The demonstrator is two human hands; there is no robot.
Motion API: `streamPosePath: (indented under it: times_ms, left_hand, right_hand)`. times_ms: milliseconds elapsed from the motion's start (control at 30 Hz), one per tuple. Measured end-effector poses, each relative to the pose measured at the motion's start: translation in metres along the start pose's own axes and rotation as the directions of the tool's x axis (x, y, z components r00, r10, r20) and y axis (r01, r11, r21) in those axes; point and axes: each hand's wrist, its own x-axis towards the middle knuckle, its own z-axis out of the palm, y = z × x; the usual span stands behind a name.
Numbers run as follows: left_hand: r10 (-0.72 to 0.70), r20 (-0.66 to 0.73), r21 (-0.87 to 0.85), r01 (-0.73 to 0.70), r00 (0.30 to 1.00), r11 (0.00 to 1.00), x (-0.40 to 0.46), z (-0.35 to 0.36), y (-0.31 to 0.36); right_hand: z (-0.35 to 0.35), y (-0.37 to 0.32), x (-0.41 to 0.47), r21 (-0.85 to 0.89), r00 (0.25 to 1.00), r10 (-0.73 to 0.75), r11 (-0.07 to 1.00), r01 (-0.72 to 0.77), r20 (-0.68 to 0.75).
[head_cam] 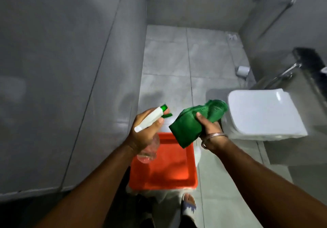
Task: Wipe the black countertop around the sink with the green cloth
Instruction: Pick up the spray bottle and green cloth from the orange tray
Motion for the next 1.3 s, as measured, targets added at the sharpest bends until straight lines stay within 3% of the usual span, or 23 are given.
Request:
streamPosePath:
  times_ms: [133, 267, 433, 600, 700, 900, 1067, 1200, 1300]
  left_hand:
    - [-0.033, 0.066, 0.062, 0.029, 0.997, 0.998, 0.017, 0.015, 0.036]
    - [-0.059, 0.134, 0.102, 0.046, 0.989, 0.994, 0.035, 0.037, 0.058]
    - [-0.071, 0.018, 0.133, 0.068, 0.997, 0.989, 0.057, 0.048, 0.071]
    - [-0.106, 0.022, 0.076, 0.104, 0.994, 0.992, 0.065, 0.043, 0.057]
    - [-0.056, 0.028, 0.085, 0.053, 0.998, 0.995, 0.067, 0.059, 0.064]
    - [-0.055, -0.161, 0.163, 0.082, 0.985, 0.983, 0.051, 0.064, 0.045]
    - [-0.073, -0.039, 0.127, 0.077, 0.997, 0.989, 0.025, 0.061, 0.011]
    - [-0.155, -0.141, 0.058, 0.164, 0.978, 0.985, 0.011, 0.053, -0.027]
    - [-0.141, -0.213, 0.077, 0.160, 0.967, 0.984, 0.003, 0.050, -0.052]
  right_hand:
    - [0.019, -0.098, -0.005, 0.071, 0.997, -0.081, 0.994, 0.082, -0.021]
    - [0.032, -0.168, -0.005, -0.010, 0.983, -0.181, 0.984, 0.180, -0.025]
    - [0.031, -0.203, -0.001, -0.099, 0.978, -0.203, 0.975, 0.198, -0.044]
    - [0.022, -0.201, -0.001, -0.142, 0.985, -0.167, 0.977, 0.158, -0.051]
    - [0.016, -0.197, 0.002, -0.173, 0.988, -0.149, 0.975, 0.138, -0.048]
    - [0.003, -0.183, 0.009, -0.187, 0.993, -0.095, 0.979, 0.080, -0.071]
    - [-0.005, -0.152, 0.007, -0.174, 0.997, -0.049, 0.984, 0.037, -0.067]
    - [-0.010, -0.126, 0.001, -0.149, 0.999, 0.014, 0.989, -0.022, -0.053]
    - [-0.014, -0.104, 0.001, -0.107, 0.997, 0.066, 0.992, -0.070, -0.038]
